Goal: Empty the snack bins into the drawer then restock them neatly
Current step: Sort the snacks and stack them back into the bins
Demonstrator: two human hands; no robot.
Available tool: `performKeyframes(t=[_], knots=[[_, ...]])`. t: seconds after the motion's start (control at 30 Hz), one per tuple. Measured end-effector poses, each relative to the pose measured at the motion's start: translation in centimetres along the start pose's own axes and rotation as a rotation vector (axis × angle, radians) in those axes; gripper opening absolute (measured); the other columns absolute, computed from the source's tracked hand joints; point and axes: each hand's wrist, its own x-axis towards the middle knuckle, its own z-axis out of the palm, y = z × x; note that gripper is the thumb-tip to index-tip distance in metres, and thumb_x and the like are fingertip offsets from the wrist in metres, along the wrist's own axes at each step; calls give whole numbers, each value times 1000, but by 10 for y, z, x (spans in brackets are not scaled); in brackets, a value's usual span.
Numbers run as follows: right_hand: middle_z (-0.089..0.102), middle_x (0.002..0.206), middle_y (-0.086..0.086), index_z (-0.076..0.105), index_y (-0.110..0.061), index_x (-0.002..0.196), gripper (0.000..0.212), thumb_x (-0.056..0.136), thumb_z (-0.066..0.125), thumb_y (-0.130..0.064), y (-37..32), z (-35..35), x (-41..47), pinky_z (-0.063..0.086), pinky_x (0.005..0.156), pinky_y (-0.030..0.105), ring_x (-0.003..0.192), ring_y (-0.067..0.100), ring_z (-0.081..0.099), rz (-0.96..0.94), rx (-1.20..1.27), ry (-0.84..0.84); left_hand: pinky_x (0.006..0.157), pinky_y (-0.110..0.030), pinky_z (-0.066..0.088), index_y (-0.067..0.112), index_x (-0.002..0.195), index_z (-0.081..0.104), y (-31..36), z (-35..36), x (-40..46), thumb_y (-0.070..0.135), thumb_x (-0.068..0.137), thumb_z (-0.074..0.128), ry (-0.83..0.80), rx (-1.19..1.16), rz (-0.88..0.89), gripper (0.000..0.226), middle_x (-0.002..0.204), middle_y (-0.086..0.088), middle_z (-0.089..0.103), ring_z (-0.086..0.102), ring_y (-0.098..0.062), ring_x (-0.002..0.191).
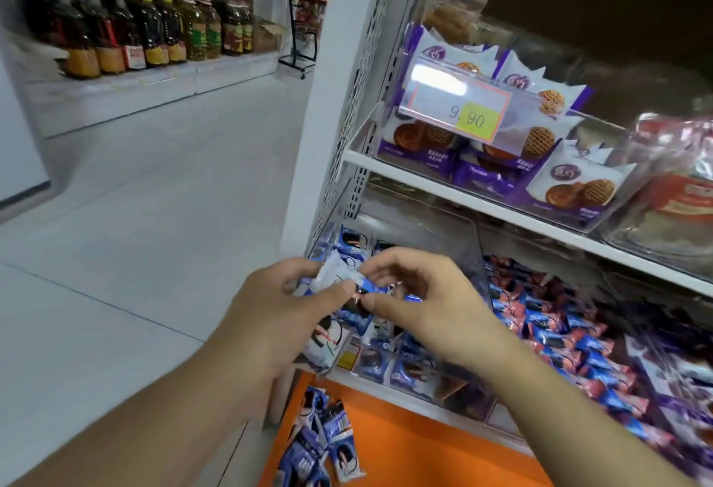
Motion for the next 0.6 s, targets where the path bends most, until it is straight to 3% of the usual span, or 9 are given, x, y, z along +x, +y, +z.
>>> performKeyframes(t=[0.07,0.17,0.23,0.3,0.33,0.37,0.47,0.53,0.6], knots=[[74,92,-3,76,-25,97,20,84,88,-15,-4,7,-14,59,75,41,85,14,69,49,-6,104,85,-49,63,44,110,73,1,2,-5,70,62,86,-19,-10,-26,56,110,3,76,76,-16,88],[71,81,12,72,-18,90,16,84,88,-21,-9,21,-27,60,74,52,69,24,66,148,161,317,93,-52,59,42,108,74,-4,5,-5,81,44,88,-33,-72,-88,76,110,1,78,77,-20,95],[71,81,17,73,-18,90,13,91,81,-28,-11,28,-33,59,76,59,73,35,70,177,192,360,92,-52,60,41,105,75,-1,5,-6,74,47,91,-48,-95,-94,69,107,0,78,78,-20,91],[72,86,16,76,-24,93,7,98,73,-28,-10,31,-36,57,78,61,81,40,69,134,118,295,85,-47,63,37,108,73,3,2,-5,59,60,94,-42,-99,-83,57,104,-2,79,79,-19,82],[73,93,9,76,-28,100,7,99,71,-24,-10,29,-36,58,82,58,86,32,70,107,73,252,77,-42,63,36,110,72,3,0,-3,51,66,94,-29,-86,-77,52,102,-2,78,78,-17,78],[73,108,-2,74,-34,112,23,97,72,-17,-8,24,-36,58,91,49,97,18,71,72,7,211,69,-37,62,35,111,71,3,-2,-1,45,69,93,-22,-68,-70,49,100,-3,78,78,-15,74],[43,154,-28,53,-43,145,75,89,75,2,-13,9,-29,32,119,15,145,-8,37,-102,-268,20,58,-28,57,36,112,71,4,-5,0,40,68,94,-51,-44,-57,49,101,0,77,77,-12,70],[41,154,-32,54,-44,146,79,87,76,4,-15,5,-20,28,119,11,147,-12,31,-155,-346,-83,61,-28,58,39,109,71,3,-6,1,42,67,94,-61,-14,-56,47,104,3,75,76,-10,72],[51,145,-32,57,-45,142,70,89,79,-6,-13,5,-11,32,114,9,139,-14,40,-125,-355,-102,65,-31,60,39,105,74,0,-7,5,47,68,93,-42,-1,-68,43,104,3,75,76,-12,78]])
